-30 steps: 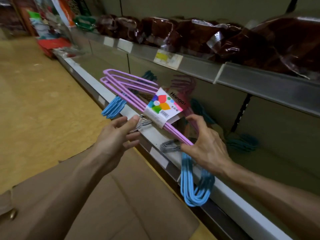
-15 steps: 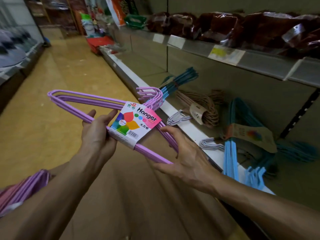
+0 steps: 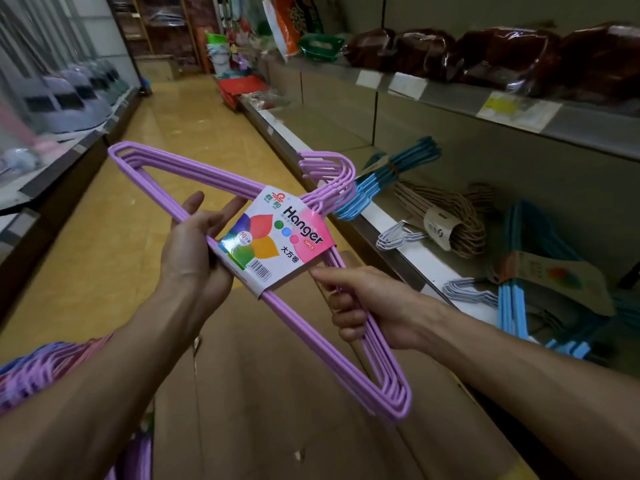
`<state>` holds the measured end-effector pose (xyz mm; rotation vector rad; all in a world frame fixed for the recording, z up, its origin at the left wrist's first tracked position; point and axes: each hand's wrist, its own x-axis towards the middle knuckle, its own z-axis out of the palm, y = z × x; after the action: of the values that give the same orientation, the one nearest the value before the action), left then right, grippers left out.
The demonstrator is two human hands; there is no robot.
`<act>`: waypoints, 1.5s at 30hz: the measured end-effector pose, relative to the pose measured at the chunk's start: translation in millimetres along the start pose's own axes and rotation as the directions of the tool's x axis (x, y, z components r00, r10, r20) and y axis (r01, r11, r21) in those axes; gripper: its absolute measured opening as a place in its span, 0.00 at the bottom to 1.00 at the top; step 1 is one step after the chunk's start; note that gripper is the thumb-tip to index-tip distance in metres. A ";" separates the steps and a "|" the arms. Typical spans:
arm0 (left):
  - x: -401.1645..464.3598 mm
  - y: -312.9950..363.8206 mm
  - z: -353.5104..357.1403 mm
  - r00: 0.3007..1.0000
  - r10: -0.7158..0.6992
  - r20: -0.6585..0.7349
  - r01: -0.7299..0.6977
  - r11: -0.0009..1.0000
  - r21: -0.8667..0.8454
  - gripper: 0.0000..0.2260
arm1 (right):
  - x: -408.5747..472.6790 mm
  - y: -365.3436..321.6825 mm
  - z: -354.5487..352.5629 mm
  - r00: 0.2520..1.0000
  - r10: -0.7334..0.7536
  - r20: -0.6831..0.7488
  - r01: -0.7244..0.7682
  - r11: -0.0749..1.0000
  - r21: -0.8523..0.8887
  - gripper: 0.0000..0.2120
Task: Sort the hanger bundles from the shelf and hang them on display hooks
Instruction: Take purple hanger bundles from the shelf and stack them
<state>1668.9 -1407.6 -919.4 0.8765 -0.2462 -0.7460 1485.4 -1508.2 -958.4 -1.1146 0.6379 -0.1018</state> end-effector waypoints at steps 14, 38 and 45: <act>-4.2 50.3 -47.4 0.867 0.457 0.196 -0.275 0.114 0.955 0.21 | 29.1 19.1 54.6 0.901 -0.358 -0.247 0.241 0.883 -0.402 0.10; -10.8 45.1 -77.5 0.966 0.177 0.186 -0.253 0.536 0.806 0.10 | 45.9 56.6 93.8 0.865 0.132 0.484 -0.138 0.990 -0.025 0.17; -16.0 66.0 -126.9 0.995 -0.025 0.097 -0.088 0.246 0.965 0.17 | 78.4 109.2 124.1 0.928 0.128 0.349 -0.046 0.971 -0.235 0.18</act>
<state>1751.0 -1292.6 -947.1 2.0650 -0.8937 -0.5270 1589.3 -1389.0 -1050.5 -1.2797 0.3705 0.2556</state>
